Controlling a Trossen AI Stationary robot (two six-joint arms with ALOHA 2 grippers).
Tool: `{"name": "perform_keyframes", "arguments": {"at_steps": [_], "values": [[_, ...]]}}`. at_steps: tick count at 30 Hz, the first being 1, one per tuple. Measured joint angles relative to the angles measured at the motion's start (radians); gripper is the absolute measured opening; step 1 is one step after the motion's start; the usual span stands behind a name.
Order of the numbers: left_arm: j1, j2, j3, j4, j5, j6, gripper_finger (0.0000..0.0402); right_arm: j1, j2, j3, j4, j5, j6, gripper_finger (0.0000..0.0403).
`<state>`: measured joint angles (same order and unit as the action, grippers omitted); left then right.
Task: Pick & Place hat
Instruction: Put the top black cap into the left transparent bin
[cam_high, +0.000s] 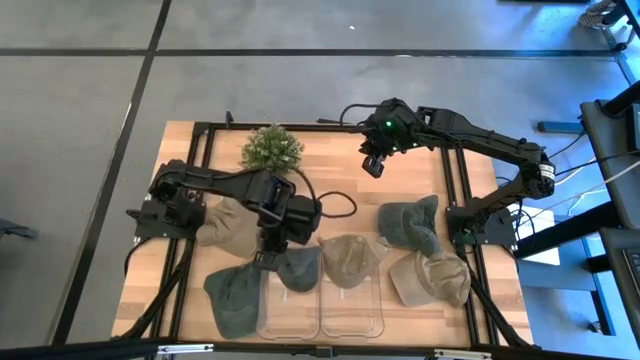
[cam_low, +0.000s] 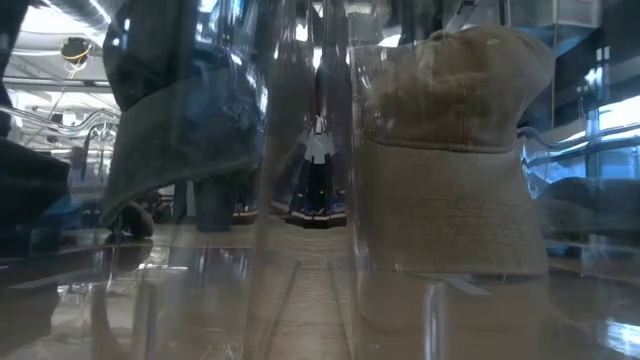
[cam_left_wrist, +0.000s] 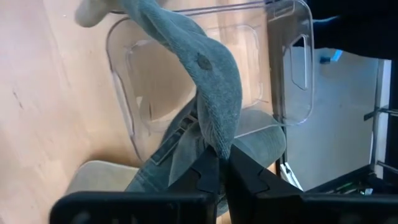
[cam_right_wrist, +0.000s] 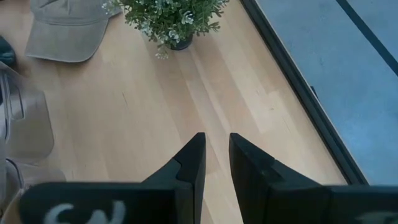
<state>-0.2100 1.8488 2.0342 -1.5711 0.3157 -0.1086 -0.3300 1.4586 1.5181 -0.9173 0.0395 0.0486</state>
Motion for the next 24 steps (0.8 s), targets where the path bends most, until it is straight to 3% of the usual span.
{"name": "perform_keyframes", "arguments": {"at_steps": [10, 19, 24], "values": [[0.011, 0.0, 0.0, 0.001, -0.026, 0.004, 0.0036, 0.0, 0.0, 0.0, -0.002, 0.0, -0.001, 0.0072], [0.013, 0.001, 0.0, 0.05, -0.153, 0.089, 0.0078, 0.001, 0.0, 0.0, -0.002, 0.0, -0.001, 0.0072], [0.016, -0.037, 0.0, 0.004, -0.291, 0.073, 0.0097, 0.001, 0.0, 0.0, -0.002, 0.0, -0.001, 0.0072]]}}
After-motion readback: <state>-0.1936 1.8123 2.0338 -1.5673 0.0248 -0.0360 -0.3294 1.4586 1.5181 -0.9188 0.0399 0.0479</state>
